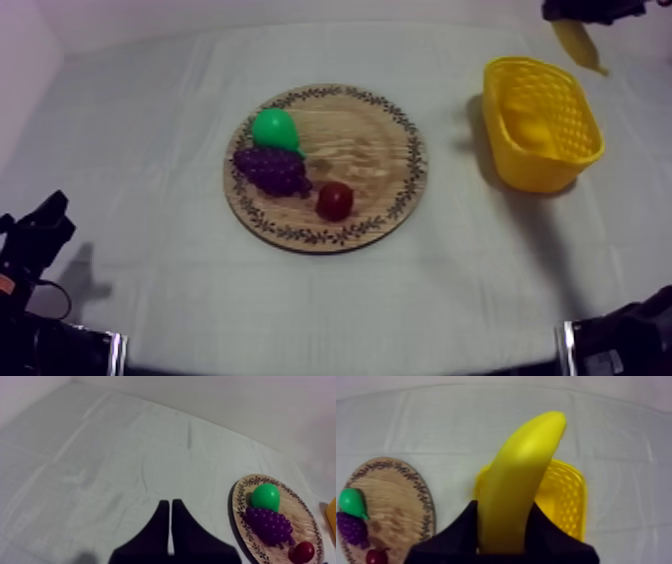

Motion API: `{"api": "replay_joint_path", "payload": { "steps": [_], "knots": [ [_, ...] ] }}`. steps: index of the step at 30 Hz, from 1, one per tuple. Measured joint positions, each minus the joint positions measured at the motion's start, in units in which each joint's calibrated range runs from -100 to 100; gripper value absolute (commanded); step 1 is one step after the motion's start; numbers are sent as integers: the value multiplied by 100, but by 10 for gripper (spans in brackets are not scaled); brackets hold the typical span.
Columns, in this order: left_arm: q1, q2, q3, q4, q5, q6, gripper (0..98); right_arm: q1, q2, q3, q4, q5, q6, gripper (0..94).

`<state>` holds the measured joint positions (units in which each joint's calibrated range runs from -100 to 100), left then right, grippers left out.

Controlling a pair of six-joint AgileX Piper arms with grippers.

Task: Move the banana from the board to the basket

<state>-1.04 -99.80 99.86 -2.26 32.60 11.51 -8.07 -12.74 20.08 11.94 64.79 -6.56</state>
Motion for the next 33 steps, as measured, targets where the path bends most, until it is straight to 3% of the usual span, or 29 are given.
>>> {"api": "replay_joint_path", "payload": {
  "steps": [10,33],
  "knots": [
    [0,0,0,0,0,0,1,572,660,718,69,-613,30,167],
    [0,0,0,0,0,0,1,301,2672,297,541,-871,-554,154]
  ]
}}
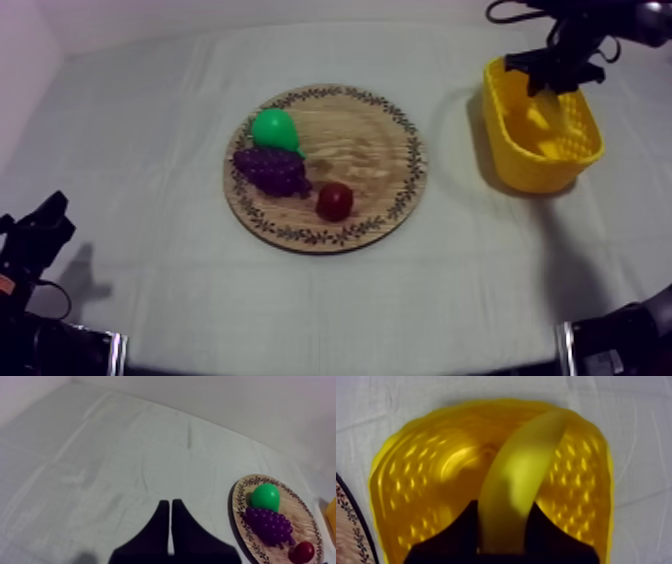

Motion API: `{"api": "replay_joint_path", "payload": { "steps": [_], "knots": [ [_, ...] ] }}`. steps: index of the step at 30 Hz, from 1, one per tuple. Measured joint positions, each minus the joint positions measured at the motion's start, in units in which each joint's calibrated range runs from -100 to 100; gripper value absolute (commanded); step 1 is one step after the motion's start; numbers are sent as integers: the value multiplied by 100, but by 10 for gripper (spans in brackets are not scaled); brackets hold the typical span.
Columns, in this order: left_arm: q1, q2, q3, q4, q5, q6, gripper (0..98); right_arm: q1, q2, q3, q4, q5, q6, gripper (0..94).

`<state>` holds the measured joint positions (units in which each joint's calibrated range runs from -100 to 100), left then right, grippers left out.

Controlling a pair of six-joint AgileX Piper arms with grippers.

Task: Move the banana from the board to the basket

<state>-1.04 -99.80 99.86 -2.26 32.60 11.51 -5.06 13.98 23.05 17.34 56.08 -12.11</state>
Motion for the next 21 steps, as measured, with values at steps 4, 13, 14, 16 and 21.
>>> {"api": "replay_joint_path", "payload": {
  "steps": [4,13,14,16,21],
  "knots": [
    [0,0,0,0,0,0,1,-50,200,11,111,-22,-89,162],
    [0,0,0,0,0,0,1,-234,228,313,441,-117,-447,393],
    [0,0,0,0,0,0,1,-245,216,344,482,-134,-484,425],
    [0,0,0,0,0,0,1,-276,214,418,537,-179,-541,472],
    [0,0,0,0,0,0,1,-333,182,624,747,-272,-691,528]
  ]
}}
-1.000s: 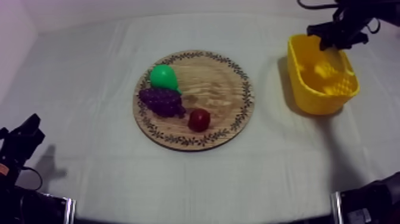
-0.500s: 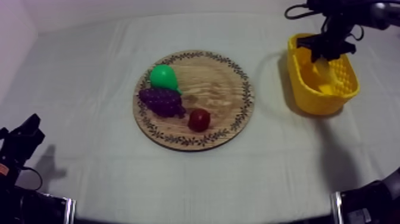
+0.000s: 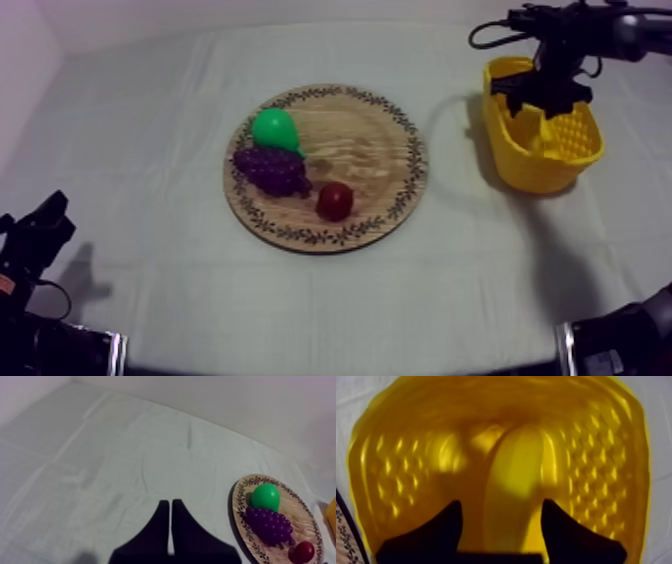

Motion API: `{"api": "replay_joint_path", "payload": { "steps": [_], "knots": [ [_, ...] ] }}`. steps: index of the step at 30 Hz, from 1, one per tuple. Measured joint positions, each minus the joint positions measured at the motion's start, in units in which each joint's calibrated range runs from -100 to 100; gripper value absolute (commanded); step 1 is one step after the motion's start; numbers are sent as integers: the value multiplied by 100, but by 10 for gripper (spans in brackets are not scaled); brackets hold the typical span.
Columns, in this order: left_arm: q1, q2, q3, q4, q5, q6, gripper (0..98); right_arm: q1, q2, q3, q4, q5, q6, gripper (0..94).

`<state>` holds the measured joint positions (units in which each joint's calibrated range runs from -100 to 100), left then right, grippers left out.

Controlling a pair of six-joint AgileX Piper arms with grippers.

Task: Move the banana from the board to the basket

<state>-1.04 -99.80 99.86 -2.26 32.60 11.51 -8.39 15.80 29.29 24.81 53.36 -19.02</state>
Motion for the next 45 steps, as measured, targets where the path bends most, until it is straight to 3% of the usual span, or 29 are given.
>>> {"api": "replay_joint_path", "payload": {
  "steps": [19,25,33,40,45],
  "knots": [
    [0,0,0,0,0,0,1,94,-263,-291,199,131,157,273],
    [0,0,0,0,0,0,1,310,-855,-404,19,32,294,201],
    [0,0,0,0,0,0,1,672,-2456,412,-388,-888,343,86],
    [0,0,0,0,0,0,1,864,-4450,2163,-634,-2046,149,15],
    [0,0,0,0,0,0,1,918,-5930,3623,-1068,-2755,507,9]
  ]
}}
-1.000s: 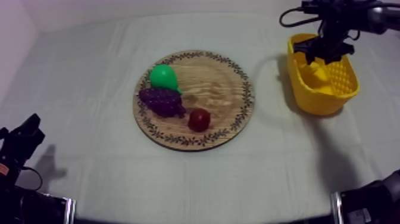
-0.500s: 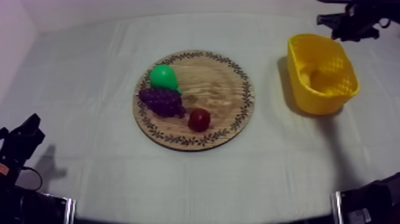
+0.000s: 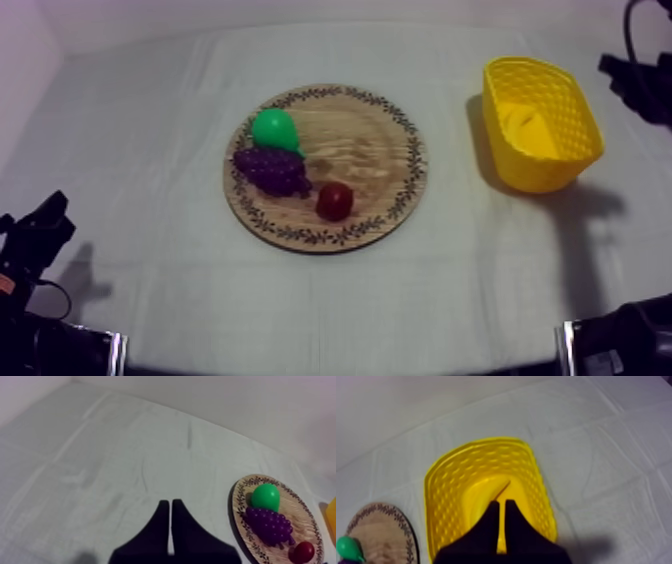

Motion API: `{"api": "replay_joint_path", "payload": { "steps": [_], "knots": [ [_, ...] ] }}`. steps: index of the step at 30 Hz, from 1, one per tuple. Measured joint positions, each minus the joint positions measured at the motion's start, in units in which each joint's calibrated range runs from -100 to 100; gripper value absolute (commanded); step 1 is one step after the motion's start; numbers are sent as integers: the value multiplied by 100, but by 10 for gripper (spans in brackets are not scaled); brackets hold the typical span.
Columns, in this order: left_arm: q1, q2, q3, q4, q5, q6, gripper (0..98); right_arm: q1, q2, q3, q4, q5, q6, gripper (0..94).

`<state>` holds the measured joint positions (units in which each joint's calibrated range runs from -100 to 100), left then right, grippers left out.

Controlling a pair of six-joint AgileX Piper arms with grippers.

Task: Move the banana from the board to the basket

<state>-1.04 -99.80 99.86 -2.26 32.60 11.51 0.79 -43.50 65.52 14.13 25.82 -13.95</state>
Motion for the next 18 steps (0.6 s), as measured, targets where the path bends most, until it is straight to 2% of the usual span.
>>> {"api": "replay_joint_path", "payload": {
  "steps": [4,7,10,13,18],
  "knots": [
    [0,0,0,0,0,0,1,80,-1192,1062,-621,-123,520,8],
    [0,0,0,0,0,0,1,115,-1979,1698,-1185,-70,1004,7],
    [0,0,0,0,0,0,1,111,-2689,2239,-1610,168,1489,7],
    [0,0,0,0,0,0,1,106,-3359,2677,-1838,447,1842,7],
    [0,0,0,0,0,0,1,121,-4190,3202,-1932,878,2202,7]
  ]
}}
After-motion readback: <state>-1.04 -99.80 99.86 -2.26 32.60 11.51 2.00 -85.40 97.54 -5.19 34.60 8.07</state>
